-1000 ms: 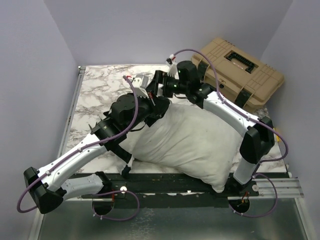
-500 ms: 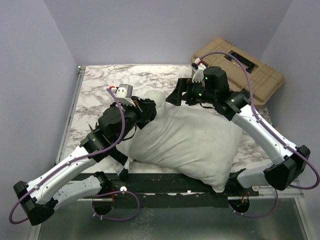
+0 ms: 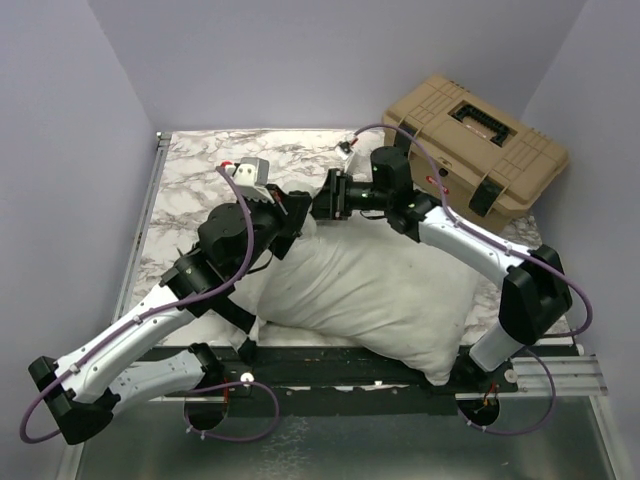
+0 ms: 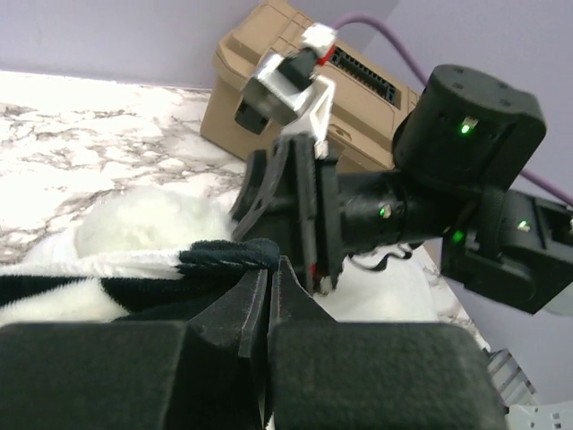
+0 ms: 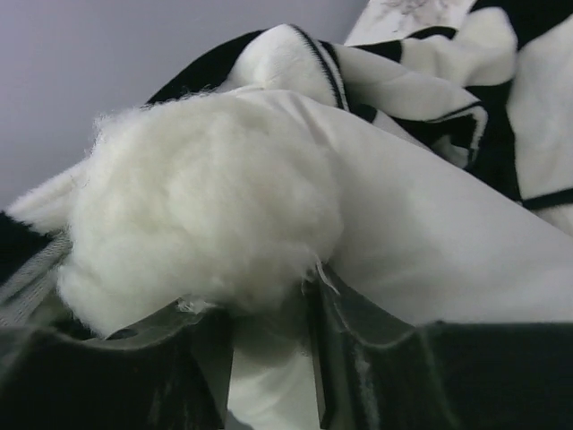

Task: Put the pillow into the pillowcase
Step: Stuff the pillow into the pillowcase.

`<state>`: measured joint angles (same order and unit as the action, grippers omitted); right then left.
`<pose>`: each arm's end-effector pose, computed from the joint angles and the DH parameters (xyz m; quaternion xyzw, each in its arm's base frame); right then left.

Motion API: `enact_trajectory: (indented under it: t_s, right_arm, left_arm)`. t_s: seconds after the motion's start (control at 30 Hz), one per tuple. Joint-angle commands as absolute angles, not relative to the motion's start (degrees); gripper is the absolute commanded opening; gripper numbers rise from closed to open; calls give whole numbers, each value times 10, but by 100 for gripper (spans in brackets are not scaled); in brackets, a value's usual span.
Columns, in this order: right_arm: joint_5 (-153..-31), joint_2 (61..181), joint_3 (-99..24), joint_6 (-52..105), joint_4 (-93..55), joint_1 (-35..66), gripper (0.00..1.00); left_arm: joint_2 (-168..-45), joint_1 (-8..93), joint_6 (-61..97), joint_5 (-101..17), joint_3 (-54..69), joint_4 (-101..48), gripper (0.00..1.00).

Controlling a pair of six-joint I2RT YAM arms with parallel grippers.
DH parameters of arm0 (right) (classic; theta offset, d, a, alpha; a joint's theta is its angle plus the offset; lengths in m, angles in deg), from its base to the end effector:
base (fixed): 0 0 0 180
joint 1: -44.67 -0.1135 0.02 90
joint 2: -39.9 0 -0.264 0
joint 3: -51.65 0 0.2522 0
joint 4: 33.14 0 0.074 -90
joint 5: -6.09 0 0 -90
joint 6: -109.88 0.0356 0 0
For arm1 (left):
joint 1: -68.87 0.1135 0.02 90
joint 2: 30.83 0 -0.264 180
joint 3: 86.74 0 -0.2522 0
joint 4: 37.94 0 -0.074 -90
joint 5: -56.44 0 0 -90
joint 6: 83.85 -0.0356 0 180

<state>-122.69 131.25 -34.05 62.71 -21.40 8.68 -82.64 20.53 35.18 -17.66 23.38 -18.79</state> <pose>0.2897 0.2380 0.3222 -0.1509 0.7705 0.5613 0.2617 0.1434 -0.1465 0.3972 0.0231 0.7131 -0.3565 0.6032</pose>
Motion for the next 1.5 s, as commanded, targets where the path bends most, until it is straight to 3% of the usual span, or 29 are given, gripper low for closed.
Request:
enact_trajectory:
  t_s: [0.0,0.2,0.4,0.63,0.73,0.97,1.13,1.2,1.3,1.47]
  right_arm:
    - [-1297,1348,-369,667,-325,26,38]
    - [-1286,1363,-298,744,-459,-16,22]
    - [-1263,1416,-245,885,-682,-16,21]
    - [-1246,1451,-246,1036,-877,20,21]
    - [-1270,1435,-284,982,-790,26,24]
    - [-1250,1348,-312,798,-451,27,49]
    - [-1175,1270,-337,660,-189,26,82]
    - [-1144,1245,-355,609,-83,28,90]
    - [-1098,1207,-355,567,-12,41,96]
    - [-1156,1200,-360,572,-58,80,93]
  left_arm:
    - [-859,203,326,-216,167,-209,0]
    - [-925,203,346,-267,97,-212,0]
    - [-982,196,439,-408,77,-215,0]
    - [-893,181,426,-321,156,-201,0]
    - [-857,182,408,-295,182,-174,0]
    - [-776,182,413,-217,300,-151,0]
    - [-729,182,418,-145,379,-152,0]
    - [-713,182,420,-119,388,-153,0]
    - [-697,182,412,-108,390,-155,0]
    - [-673,181,401,-116,389,-154,0]
